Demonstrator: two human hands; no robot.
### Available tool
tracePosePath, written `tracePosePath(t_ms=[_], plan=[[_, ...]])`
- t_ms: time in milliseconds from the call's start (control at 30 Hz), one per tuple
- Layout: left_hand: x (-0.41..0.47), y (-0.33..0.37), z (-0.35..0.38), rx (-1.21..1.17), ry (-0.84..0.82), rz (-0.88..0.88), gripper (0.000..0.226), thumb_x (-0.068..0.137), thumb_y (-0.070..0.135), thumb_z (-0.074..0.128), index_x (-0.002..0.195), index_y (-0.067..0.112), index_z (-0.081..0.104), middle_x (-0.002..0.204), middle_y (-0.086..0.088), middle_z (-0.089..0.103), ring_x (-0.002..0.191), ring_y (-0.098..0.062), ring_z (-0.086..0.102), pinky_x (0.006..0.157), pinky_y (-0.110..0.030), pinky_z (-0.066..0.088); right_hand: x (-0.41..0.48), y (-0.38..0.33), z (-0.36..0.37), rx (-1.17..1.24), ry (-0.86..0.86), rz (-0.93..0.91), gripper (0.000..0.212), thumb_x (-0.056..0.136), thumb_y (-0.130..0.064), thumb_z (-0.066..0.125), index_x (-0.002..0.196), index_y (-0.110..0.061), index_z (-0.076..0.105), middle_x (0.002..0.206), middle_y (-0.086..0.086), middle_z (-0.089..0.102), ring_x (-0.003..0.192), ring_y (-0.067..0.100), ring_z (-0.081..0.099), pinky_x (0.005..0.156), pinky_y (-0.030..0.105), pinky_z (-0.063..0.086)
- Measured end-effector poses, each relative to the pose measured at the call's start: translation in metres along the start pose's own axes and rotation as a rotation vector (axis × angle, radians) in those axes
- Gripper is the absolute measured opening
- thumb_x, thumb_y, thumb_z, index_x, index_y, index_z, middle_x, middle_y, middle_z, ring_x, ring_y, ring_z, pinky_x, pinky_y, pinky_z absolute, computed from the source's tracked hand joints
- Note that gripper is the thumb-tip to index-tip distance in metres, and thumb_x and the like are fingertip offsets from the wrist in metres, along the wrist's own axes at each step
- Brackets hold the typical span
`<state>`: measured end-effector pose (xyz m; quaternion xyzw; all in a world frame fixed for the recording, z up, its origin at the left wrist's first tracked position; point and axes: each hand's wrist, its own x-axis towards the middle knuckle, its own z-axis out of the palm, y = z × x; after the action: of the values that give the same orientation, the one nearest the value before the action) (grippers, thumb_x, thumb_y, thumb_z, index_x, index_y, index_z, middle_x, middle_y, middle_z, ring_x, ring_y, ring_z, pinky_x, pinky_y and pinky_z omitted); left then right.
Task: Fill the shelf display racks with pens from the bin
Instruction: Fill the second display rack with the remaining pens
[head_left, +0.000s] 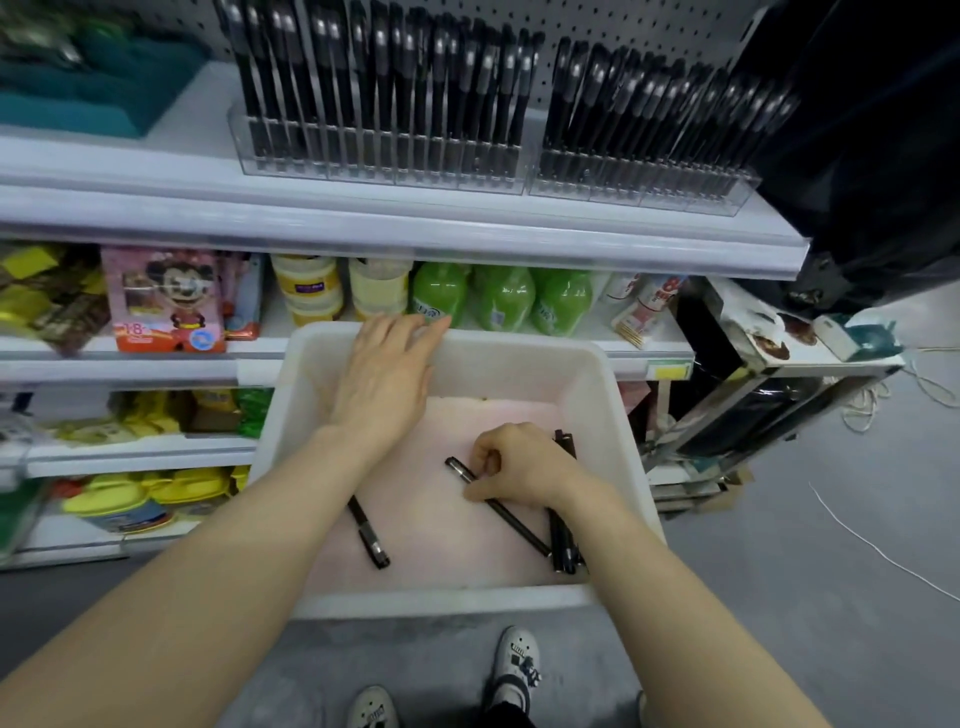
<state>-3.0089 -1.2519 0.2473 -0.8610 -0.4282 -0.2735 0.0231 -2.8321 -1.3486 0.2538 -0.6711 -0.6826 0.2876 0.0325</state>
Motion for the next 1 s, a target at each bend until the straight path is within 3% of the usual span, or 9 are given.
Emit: tracePosePath(t_ms=[100,233,400,567,667,767,900,1000], plan=[[0.000,0.000,0.001,-0.007,0.018,-0.007,0.054,0.084,0.010,0.059,0.138,0.011,0.052,0.120,-0.014,0.058,0.108,-0.036,0.049,0.105,-0.046,0.034,0.002,0.003,-0.001,0.068,0.059,0.024,0.014,0.071,-0.029,0.076,0.083,-0.023,0.070,0.074,-0.012,0.065,0.077,0.012,0.062,0.073,0.026,0.051],[0.004,0.000,0.006,-0.034,0.045,-0.046,0.051,0.085,0.005,0.066,0.135,0.015,0.057,0.114,-0.011,0.061,0.103,-0.034,0.051,0.098,-0.042,0.038,0.008,0.011,-0.012,0.346,0.217,0.050,0.008,0.078,-0.024,0.074,0.081,-0.028,0.068,0.079,-0.005,0.069,0.075,0.011,0.063,0.076,0.027,0.050],[0.010,-0.004,0.007,-0.024,0.044,-0.044,0.056,0.083,0.001,0.067,0.136,0.018,0.057,0.110,-0.009,0.061,0.099,-0.030,0.049,0.093,-0.035,0.033,0.015,0.012,-0.028,0.582,0.254,0.019,0.008,0.083,-0.018,0.074,0.086,-0.022,0.067,0.075,-0.004,0.064,0.065,0.003,0.056,0.061,0.019,0.047],[0.016,-0.005,0.009,0.042,0.054,-0.050,0.059,0.078,0.002,0.074,0.133,0.017,0.060,0.107,-0.010,0.062,0.098,-0.030,0.051,0.091,-0.034,0.031,0.023,0.014,-0.039,0.719,0.279,-0.042,0.009,0.085,-0.014,0.073,0.087,-0.019,0.066,0.077,0.005,0.065,0.064,0.008,0.056,0.056,0.023,0.049],[0.027,-0.003,0.008,0.048,0.041,-0.080,0.054,0.078,0.003,0.074,0.129,0.017,0.063,0.110,-0.009,0.062,0.098,-0.032,0.053,0.089,-0.038,0.043,0.023,0.014,-0.062,0.849,0.292,-0.104,0.008,0.088,-0.011,0.070,0.094,-0.009,0.065,0.087,0.022,0.067,0.065,0.015,0.058,0.057,0.026,0.051],[0.048,0.008,0.003,0.017,0.046,-0.117,0.040,0.084,0.008,0.071,0.123,0.013,0.066,0.112,-0.010,0.063,0.099,-0.034,0.056,0.085,-0.041,0.052,0.021,0.015,-0.097,0.934,0.333,-0.193,0.007,0.090,-0.007,0.066,0.096,-0.006,0.062,0.083,0.017,0.066,0.067,0.014,0.060,0.060,0.023,0.052],[0.094,0.040,-0.005,0.004,0.115,-0.077,0.032,0.087,0.016,0.070,0.119,0.011,0.069,0.111,-0.008,0.065,0.100,-0.031,0.060,0.078,-0.041,0.055,0.023,0.033,-0.155,0.969,0.500,-0.250,0.006,0.093,-0.008,0.064,0.098,-0.008,0.060,0.071,0.005,0.061,0.067,0.013,0.060,0.064,0.029,0.056],[0.136,0.067,-0.006,-0.022,0.154,0.024,0.032,0.089,0.014,0.068,0.121,0.010,0.067,0.114,-0.008,0.064,0.103,-0.030,0.057,0.081,-0.041,0.055,0.026,0.057,-0.202,0.950,0.706,-0.240,0.007,0.093,-0.013,0.064,0.098,-0.013,0.059,0.077,0.021,0.058,0.075,0.022,0.066,0.068,0.028,0.056]])
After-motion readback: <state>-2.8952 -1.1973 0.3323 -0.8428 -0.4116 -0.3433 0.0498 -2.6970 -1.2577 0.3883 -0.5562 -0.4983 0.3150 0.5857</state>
